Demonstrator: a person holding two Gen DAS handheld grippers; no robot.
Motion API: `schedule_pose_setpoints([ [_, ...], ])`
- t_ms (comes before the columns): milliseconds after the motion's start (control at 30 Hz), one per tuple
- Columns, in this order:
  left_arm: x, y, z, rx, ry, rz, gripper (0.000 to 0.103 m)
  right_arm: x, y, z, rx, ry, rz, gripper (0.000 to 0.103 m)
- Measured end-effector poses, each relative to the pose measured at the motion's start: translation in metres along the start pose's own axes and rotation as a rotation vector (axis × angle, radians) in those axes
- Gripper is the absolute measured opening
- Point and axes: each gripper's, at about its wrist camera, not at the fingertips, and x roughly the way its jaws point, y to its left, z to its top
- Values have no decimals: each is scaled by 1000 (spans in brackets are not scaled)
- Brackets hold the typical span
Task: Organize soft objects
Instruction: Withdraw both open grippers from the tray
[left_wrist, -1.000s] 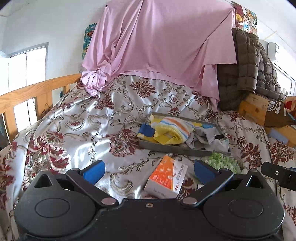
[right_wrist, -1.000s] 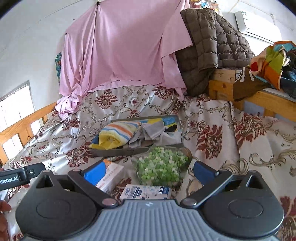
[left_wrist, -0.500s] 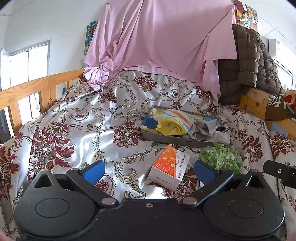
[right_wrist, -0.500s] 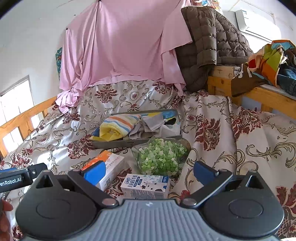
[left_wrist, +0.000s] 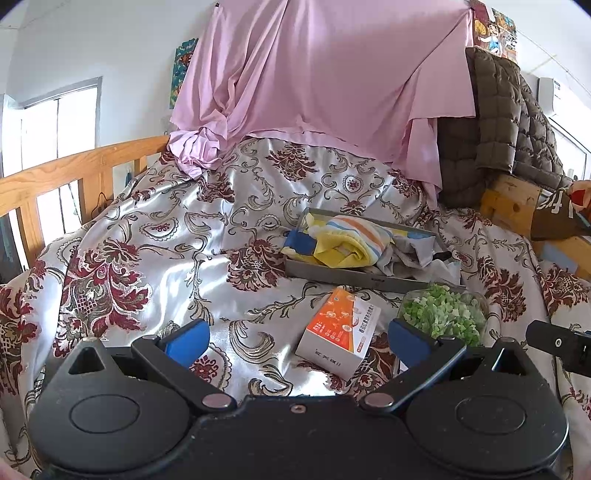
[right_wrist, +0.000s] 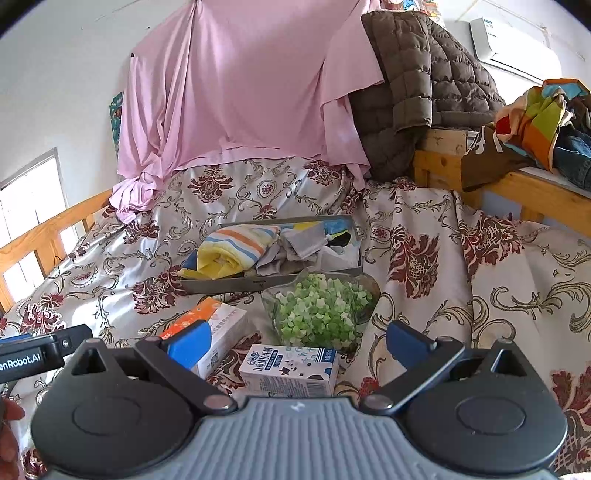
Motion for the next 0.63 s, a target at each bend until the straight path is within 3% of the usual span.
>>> schedule_pose_setpoints([
  [200,3,0,-3,-19,39,-8,102,0,0,0,-1,1,0,103],
  [400,2,-4,-4,-9,33,6,102,1,0,-2,-4,4,2,103],
  [633,0,-4,-5,-1,25,-34,102,2,0,-2,-6,7,4,103],
])
